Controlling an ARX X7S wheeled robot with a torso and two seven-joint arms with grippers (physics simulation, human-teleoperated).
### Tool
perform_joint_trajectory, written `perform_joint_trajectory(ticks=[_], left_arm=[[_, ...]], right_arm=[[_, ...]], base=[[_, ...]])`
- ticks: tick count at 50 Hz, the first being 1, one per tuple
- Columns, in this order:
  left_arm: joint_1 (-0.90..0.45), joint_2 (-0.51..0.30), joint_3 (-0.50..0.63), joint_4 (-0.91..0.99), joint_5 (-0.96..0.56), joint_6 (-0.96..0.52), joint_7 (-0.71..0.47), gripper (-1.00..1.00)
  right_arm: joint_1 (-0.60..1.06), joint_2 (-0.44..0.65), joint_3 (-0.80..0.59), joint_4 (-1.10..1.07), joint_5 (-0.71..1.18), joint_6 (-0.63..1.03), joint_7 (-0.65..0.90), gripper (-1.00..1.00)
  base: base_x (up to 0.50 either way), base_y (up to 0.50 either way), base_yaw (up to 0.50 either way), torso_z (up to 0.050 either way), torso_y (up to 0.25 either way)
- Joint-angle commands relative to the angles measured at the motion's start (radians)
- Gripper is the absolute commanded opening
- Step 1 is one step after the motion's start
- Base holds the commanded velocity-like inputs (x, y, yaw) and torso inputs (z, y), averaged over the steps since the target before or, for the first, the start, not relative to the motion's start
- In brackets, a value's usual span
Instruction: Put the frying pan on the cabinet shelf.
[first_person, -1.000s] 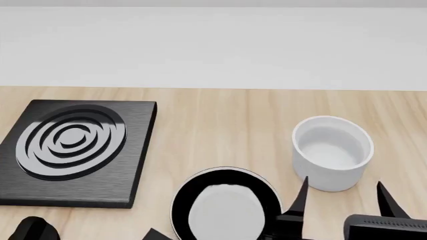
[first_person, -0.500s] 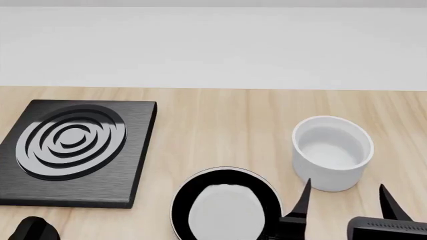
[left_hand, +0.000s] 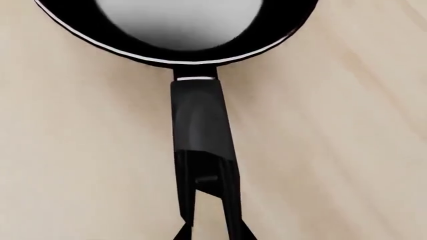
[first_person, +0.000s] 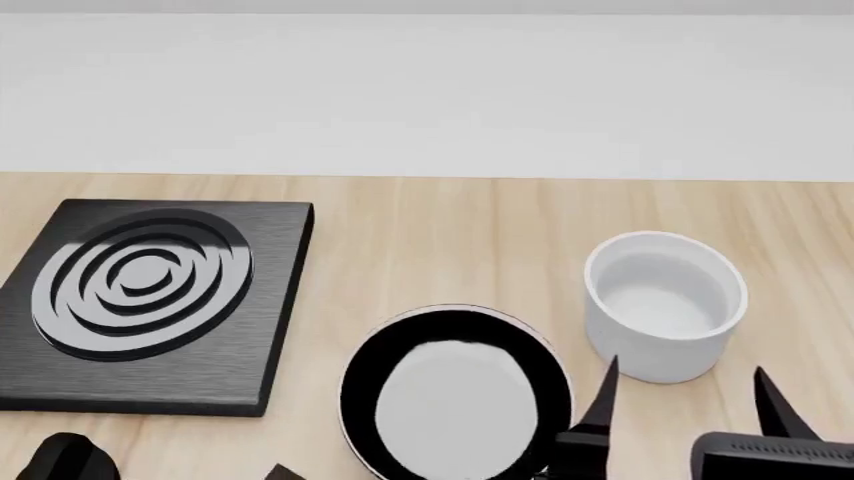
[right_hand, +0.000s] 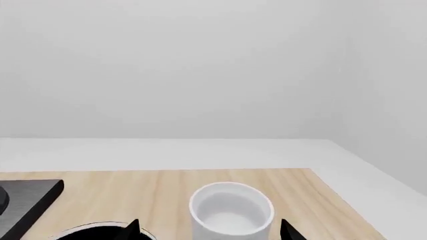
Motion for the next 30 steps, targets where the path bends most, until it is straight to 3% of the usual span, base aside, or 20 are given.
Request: perform_joint_trajectory(ticks=[1, 9, 12, 13, 17, 24, 30], left_arm=[[-0.063, -0.011, -0.147, 0.147, -0.1, -0.1, -0.16, -1.0], [-0.117, -0.028, -0.281, 0.192, -0.326, -0.17, -0.354, -1.0], [-0.139, -0.041, -0.304, 0.181, -0.432, -0.179, -0.437, -1.0], [-0.145, -0.048, -0.307, 0.179, -0.451, -0.178, -0.459, -1.0], [-0.16, -0.084, -0.328, 0.161, -0.548, -0.156, -0.526, -1.0], [-0.228, -0.172, -0.353, 0.128, -0.738, -0.101, -0.621, -1.0], [-0.349, -0.295, -0.349, 0.091, -0.933, -0.026, -0.733, -1.0]], right_arm=[[0.02, -0.009, -0.001, 0.022, 0.004, -0.001, -0.017, 1.0], [0.072, -0.015, -0.051, 0.052, 0.0, 0.008, -0.023, 1.0], [0.063, -0.017, -0.056, 0.103, -0.006, -0.058, -0.047, 1.0], [0.096, -0.019, -0.051, 0.027, 0.022, 0.05, -0.016, 1.0], [0.112, -0.024, -0.086, 0.088, 0.006, 0.002, -0.037, 1.0], [0.135, -0.026, -0.119, 0.13, -0.001, -0.016, -0.051, 1.0], [0.147, -0.028, -0.126, 0.129, 0.009, -0.009, -0.054, 1.0]], base=[[0.0, 0.0, 0.0, 0.0, 0.0], [0.0, 0.0, 0.0, 0.0, 0.003], [0.0, 0.0, 0.0, 0.0, 0.0], [0.0, 0.0, 0.0, 0.0, 0.01], [0.0, 0.0, 0.0, 0.0, 0.0], [0.0, 0.0, 0.0, 0.0, 0.003], [0.0, 0.0, 0.0, 0.0, 0.002]])
